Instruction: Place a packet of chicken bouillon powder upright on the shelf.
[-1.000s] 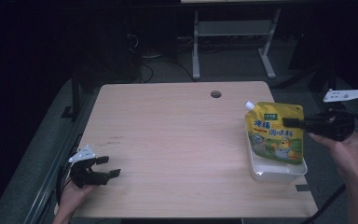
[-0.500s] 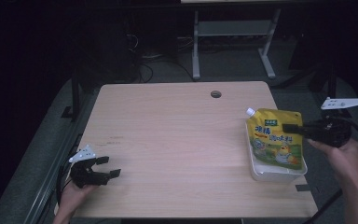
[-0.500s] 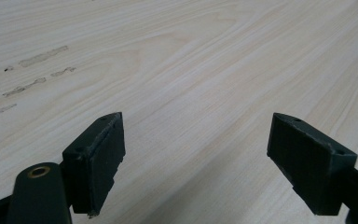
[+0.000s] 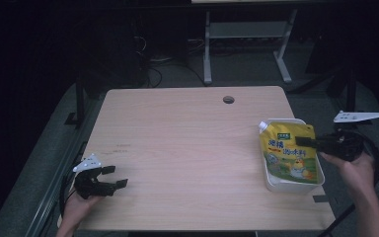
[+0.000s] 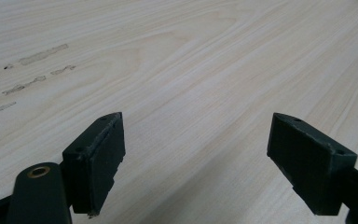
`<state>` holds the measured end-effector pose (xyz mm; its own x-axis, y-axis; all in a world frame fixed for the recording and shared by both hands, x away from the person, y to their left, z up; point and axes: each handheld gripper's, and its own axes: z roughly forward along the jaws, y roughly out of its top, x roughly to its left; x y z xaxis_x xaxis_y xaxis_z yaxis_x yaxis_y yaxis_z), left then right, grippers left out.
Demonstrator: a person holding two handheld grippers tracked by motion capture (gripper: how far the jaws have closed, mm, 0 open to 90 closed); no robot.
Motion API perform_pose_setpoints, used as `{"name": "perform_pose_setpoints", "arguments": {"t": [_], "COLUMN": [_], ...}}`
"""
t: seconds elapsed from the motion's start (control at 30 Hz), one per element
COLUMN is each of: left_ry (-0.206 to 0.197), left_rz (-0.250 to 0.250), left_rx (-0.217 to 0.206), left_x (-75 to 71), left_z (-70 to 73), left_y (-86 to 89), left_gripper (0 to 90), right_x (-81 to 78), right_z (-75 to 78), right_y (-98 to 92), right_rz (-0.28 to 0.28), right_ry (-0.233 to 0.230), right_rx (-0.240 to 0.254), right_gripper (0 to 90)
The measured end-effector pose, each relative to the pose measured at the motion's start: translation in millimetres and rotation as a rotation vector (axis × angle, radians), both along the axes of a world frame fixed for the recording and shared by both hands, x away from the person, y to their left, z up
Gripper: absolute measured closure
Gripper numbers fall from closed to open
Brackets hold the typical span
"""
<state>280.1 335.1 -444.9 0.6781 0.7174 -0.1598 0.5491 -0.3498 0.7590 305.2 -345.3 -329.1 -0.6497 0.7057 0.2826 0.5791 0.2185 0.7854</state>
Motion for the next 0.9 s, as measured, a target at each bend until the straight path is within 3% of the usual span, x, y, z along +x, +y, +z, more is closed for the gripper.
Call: {"name": "perform_pose_setpoints", "arguments": {"t": [0.17, 0.4, 0.9], "left_ry": [0.001, 0.003, 0.008], "left_rz": [0.0, 0.001, 0.0], "left_rx": [0.0, -0.002, -0.002], "left_x": [-0.1, 0.0, 0.4], "left_z": [0.1, -0.5, -1.6], "left_y": [-0.5, -0.9, -2.1], "left_gripper": [18.7, 18.7, 18.8], "right_x": [-4.1, -7.9, -19.1], "right_z": [7.5, 10.4, -3.2], "right_y": [-5.2, -8.6, -29.4], "right_rz": [-0.02, -0.023, -0.045], "right_ry": [-0.016, -0.026, -0.007], "right_rx": [-0.006, -0.012, 0.002], "right_gripper": [81.0, 85.0, 87.9]}}
